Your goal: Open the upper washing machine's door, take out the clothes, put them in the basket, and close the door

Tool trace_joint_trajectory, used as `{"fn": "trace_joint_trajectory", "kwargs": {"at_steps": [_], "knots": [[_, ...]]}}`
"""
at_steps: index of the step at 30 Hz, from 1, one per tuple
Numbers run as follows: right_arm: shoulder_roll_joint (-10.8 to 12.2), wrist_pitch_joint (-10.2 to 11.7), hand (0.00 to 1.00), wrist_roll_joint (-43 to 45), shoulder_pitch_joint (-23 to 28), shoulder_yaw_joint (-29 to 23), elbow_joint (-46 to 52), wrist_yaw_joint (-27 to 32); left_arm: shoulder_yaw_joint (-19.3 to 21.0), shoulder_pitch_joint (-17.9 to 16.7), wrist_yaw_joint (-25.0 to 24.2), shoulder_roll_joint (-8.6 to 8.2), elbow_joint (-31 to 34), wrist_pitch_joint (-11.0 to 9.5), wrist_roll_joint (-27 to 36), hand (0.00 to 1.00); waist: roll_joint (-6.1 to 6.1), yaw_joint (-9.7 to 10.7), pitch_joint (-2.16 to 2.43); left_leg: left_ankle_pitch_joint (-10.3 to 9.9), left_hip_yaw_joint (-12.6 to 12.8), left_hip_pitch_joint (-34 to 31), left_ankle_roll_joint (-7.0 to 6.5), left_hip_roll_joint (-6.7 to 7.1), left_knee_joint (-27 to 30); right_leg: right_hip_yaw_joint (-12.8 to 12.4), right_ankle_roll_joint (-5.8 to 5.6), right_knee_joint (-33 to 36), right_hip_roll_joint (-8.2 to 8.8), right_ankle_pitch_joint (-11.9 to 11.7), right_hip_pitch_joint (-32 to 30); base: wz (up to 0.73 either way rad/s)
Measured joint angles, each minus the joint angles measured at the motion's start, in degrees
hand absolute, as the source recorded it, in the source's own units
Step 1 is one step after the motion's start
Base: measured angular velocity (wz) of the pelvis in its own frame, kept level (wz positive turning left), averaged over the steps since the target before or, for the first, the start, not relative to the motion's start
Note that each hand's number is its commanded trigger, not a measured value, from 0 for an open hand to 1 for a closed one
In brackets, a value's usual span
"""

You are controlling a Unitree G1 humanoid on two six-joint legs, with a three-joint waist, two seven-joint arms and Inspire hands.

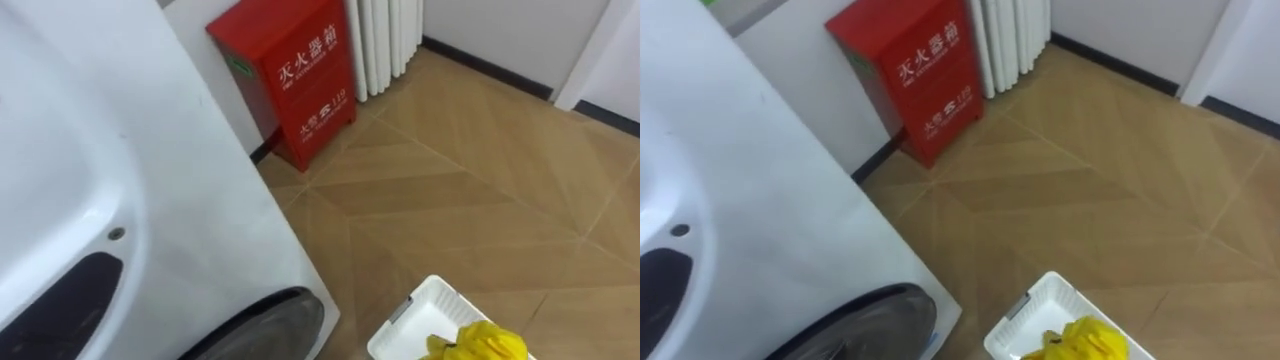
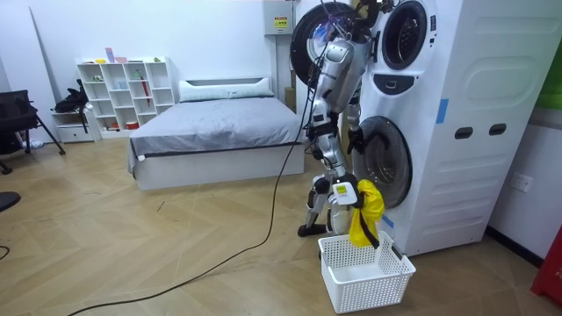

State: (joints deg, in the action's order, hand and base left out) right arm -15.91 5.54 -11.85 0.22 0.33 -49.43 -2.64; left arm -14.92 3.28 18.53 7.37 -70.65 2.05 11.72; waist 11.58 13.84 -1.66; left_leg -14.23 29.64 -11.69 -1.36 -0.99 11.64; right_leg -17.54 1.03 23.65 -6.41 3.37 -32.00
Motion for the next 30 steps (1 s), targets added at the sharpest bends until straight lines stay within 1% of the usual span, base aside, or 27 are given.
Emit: {"fn": "trace_joint_trajectory", "kwargs": {"at_steps": [3, 6, 10, 15, 19, 22, 30], "knots": [[0.1, 0.0, 0.00, 0.3, -0.8, 0.7, 0.0, 0.0, -0.1, 0.7, -0.1, 0.00, -0.2, -1.0, 0.0, 0.00, 0.00, -0.5, 0.01, 0.6, -1.3, -0.4, -0.09, 0.28, -0.1, 1.0, 0.06, -0.1, 0.56, 0.1, -0.1, 0.24], [0.2, 0.0, 0.00, 0.2, -1.6, 0.7, 0.1, 0.1, -0.2, 1.4, -0.1, 0.00, -0.2, -1.3, 0.0, 0.00, -0.03, -0.5, 0.01, 0.9, -2.3, -0.8, -0.27, 0.56, -0.1, 2.0, 0.05, 0.0, 1.25, 0.2, -0.3, 0.20], [0.2, 0.0, 0.00, 0.2, -2.5, 1.2, 0.1, 0.3, -1.0, 1.6, -0.2, 0.01, -0.2, -1.7, 0.0, 0.00, -0.13, -0.3, 0.05, 1.0, -3.3, -0.9, -0.40, 0.78, 0.0, 2.8, -0.01, 0.1, 1.76, 0.5, -0.2, 0.14], [0.1, -0.1, 0.00, 0.2, -2.3, 2.9, -0.5, 0.7, -1.3, 1.6, -0.3, 0.03, -0.3, -2.7, 0.0, 0.00, -0.73, -0.2, 0.09, 1.1, -4.4, -1.0, -0.60, 0.89, 0.0, 3.8, -0.06, 0.1, 2.31, 0.8, 0.2, 0.12], [0.2, -0.1, 0.00, 0.2, -1.9, 2.8, -2.4, 0.7, -1.3, 1.3, -0.3, 0.19, -0.4, -3.4, 0.0, 0.00, -1.59, -0.2, 0.09, 1.1, -4.8, -0.4, -0.59, 0.84, 0.0, 4.3, 0.01, 0.1, 2.40, 1.2, 1.0, 0.07], [0.4, -0.1, 0.00, -0.4, -0.9, 2.8, -3.0, 1.1, -1.3, 1.2, -0.3, 0.29, -0.4, -3.6, 0.0, 0.00, -2.36, -0.2, 0.18, 1.1, -4.8, -0.3, -0.59, 0.84, 0.1, 4.3, -0.01, 0.0, 2.44, 1.3, 1.1, 0.00], [0.6, -0.1, 0.00, -1.7, -0.2, 2.8, -3.1, 2.7, -1.1, 1.0, -1.3, 0.50, -0.4, -3.9, -0.1, 0.00, -3.08, -0.5, 0.24, 1.2, -4.8, 0.4, -0.63, 0.86, 0.2, 4.3, -0.04, -0.1, 2.51, 1.6, 1.6, 0.00]]}}
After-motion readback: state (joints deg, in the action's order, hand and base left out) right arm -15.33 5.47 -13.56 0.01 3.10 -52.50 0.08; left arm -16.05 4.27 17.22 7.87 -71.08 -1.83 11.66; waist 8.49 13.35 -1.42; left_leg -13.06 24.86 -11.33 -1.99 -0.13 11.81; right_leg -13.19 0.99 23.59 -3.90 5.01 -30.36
